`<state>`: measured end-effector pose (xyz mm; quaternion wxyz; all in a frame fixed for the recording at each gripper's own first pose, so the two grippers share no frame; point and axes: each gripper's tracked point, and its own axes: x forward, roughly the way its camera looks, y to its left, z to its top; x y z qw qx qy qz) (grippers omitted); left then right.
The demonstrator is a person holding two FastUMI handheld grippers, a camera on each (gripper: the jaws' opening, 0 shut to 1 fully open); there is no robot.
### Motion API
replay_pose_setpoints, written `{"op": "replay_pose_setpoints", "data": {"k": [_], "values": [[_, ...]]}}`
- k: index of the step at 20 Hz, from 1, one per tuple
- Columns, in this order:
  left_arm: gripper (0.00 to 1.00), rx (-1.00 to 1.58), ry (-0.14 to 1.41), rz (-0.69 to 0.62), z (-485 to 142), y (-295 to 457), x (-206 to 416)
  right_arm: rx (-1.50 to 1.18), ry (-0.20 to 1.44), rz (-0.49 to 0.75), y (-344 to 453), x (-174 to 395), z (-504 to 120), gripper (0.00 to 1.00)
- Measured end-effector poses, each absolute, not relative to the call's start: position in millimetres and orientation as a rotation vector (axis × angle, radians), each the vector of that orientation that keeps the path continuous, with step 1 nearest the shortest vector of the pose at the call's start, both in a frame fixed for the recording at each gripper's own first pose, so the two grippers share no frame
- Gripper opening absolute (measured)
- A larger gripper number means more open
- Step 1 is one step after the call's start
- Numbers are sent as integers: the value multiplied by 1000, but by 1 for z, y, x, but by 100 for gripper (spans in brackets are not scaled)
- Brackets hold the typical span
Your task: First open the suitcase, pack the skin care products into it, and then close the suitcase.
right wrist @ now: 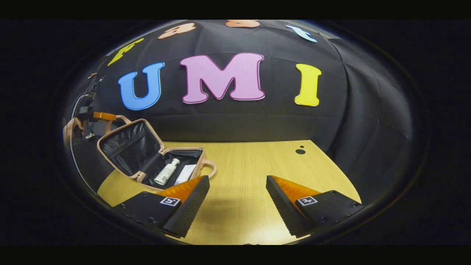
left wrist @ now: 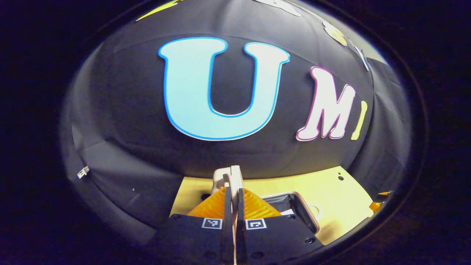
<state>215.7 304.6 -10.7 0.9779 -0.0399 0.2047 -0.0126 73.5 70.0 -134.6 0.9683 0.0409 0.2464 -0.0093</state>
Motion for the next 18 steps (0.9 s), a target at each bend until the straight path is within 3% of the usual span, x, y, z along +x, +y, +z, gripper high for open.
{"op": "replay_pose_setpoints", "data": {"k": [5,9,18], "values": [[8,-182,380,-72,-5,196,217,137,487,-50,30,76,-137,99],[8,-222,374,-81,-38,112,222,194,483,-90,-12,91,-138,97],[8,-151,543,-29,-203,-24,250,153,515,-10,-72,102,-161,98]]}}
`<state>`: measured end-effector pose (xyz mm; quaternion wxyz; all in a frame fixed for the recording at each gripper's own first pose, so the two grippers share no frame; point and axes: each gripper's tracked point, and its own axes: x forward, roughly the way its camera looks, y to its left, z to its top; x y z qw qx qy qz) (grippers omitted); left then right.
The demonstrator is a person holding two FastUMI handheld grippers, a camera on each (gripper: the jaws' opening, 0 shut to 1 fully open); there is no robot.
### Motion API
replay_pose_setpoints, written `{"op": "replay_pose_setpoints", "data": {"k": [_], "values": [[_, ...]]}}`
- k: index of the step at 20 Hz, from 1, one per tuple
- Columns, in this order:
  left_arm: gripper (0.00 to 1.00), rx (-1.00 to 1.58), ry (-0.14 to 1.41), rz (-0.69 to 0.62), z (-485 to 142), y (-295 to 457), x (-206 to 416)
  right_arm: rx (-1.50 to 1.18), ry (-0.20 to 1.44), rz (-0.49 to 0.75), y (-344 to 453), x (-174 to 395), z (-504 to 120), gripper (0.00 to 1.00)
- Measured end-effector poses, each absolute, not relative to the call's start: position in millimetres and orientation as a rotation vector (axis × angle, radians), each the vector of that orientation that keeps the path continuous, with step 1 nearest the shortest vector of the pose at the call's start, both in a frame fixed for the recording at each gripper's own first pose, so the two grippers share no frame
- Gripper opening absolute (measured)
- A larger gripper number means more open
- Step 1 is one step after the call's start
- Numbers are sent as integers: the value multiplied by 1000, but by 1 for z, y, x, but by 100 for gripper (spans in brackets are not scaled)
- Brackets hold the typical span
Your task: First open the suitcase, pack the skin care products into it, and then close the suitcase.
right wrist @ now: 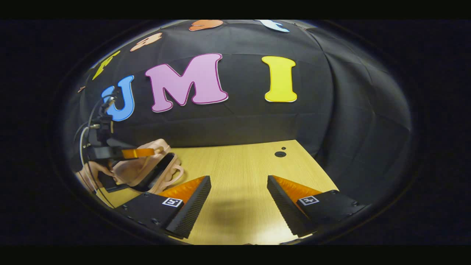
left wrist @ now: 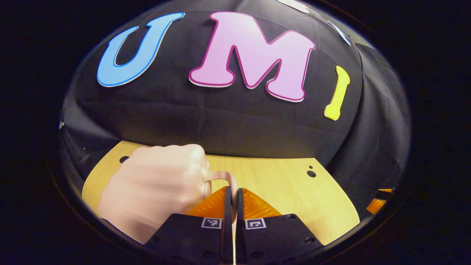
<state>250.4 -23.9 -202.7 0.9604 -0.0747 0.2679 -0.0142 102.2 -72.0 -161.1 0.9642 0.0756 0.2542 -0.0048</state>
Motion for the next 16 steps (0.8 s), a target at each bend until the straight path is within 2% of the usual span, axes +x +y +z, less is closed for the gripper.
{"op": "replay_pose_setpoints", "data": {"k": [2,6,11,12,14,16], "values": [[8,-149,599,-23,-236,-41,246,162,528,-6,-80,101,-171,98],[15,-95,609,-5,-244,-51,249,204,552,-10,-83,105,-180,98],[27,-127,488,-19,-177,-37,225,214,494,-16,-72,112,-163,98],[41,-140,481,-27,-167,-35,215,212,481,-14,-68,113,-158,98],[82,-153,458,5,-148,-24,192,193,464,-17,-59,111,-149,97],[89,-155,411,13,-122,-14,167,189,431,-27,-50,106,-130,98]]}}
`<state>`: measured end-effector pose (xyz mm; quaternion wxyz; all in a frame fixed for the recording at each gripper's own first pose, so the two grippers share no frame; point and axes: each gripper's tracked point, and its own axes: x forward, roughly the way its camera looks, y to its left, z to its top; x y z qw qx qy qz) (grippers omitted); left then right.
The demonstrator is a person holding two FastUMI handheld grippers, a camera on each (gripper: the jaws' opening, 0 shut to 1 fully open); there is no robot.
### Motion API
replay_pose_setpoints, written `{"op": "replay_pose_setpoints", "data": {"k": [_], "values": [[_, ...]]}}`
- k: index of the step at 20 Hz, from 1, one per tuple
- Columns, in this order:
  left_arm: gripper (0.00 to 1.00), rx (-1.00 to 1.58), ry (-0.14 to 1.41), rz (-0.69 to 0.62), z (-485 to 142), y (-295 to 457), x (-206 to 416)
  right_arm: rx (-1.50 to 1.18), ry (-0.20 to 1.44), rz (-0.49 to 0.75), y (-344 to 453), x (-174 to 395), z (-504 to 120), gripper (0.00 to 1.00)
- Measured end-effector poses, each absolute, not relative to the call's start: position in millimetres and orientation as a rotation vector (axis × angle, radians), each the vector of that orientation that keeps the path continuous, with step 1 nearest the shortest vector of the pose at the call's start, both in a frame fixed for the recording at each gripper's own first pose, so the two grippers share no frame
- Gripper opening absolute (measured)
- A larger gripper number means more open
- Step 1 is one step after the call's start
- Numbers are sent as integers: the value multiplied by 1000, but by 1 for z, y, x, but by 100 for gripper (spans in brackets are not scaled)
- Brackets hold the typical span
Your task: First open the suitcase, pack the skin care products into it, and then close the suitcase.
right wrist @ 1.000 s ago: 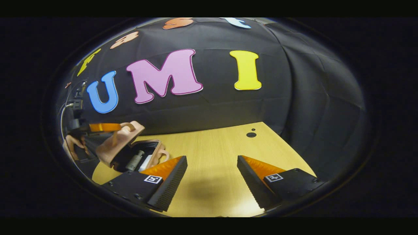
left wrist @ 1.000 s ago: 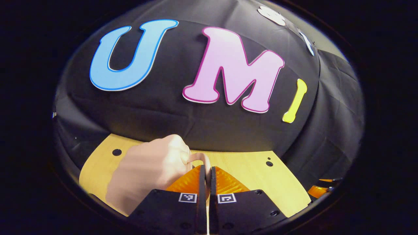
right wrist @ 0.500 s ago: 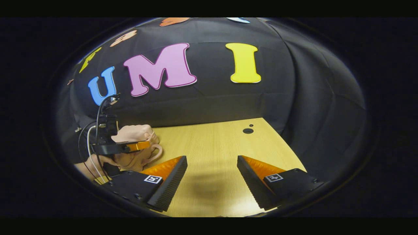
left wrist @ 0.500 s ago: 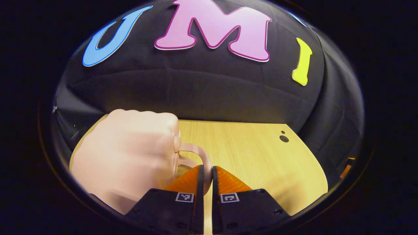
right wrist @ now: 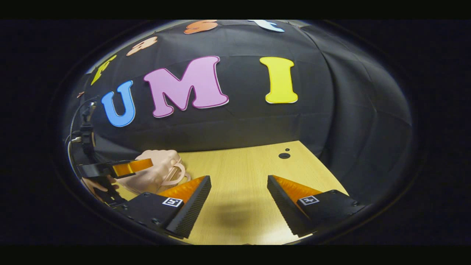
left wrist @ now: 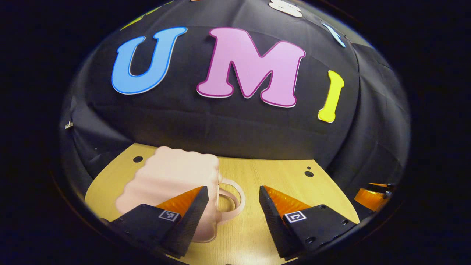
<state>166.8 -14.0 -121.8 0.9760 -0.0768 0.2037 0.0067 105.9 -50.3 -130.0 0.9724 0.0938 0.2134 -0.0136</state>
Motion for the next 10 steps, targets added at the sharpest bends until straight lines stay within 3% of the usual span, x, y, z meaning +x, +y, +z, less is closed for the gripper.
{"op": "replay_pose_setpoints", "data": {"k": [1,2,10], "values": [[90,-145,381,19,-106,-8,154,192,411,-32,-45,101,-119,98],[98,-132,350,21,-92,-3,142,190,389,-37,-39,98,-109,98],[96,-41,91,1,33,25,36,126,190,-89,-1,32,-13,98]]}}
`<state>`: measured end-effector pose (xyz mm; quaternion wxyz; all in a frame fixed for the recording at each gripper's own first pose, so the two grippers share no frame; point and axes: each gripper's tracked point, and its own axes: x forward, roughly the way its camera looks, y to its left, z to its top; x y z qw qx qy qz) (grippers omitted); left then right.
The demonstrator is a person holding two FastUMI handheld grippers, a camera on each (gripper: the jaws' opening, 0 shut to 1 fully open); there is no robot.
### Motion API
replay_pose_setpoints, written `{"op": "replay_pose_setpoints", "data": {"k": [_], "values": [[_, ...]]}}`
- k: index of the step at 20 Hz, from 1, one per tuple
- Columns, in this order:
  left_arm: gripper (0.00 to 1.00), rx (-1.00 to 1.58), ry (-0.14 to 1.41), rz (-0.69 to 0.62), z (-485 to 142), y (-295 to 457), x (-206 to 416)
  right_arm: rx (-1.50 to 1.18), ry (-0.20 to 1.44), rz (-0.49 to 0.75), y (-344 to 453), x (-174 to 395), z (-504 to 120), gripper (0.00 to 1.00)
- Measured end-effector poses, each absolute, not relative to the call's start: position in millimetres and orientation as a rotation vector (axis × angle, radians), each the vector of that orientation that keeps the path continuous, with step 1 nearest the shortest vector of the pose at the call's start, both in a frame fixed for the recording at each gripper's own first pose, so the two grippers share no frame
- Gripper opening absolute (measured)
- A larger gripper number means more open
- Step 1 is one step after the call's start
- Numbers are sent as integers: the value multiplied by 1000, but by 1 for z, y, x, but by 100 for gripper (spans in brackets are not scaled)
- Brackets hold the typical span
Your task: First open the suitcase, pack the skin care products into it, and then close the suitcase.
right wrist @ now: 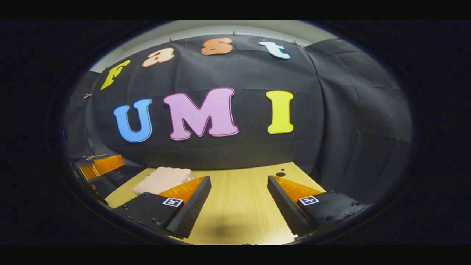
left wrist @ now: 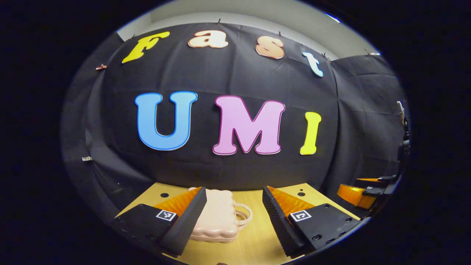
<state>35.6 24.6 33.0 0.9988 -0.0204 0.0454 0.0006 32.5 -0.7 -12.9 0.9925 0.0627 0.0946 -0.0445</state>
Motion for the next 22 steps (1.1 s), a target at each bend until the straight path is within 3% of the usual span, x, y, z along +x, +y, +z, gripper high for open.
{"op": "replay_pose_setpoints", "data": {"k": [5,14,22], "values": [[96,-19,68,-46,47,30,-24,116,119,-84,26,-11,22,97],[96,0,174,2,-17,52,-17,114,157,-139,16,-20,8,98],[96,-32,146,26,-9,72,-12,116,154,-121,31,-9,12,98]]}}
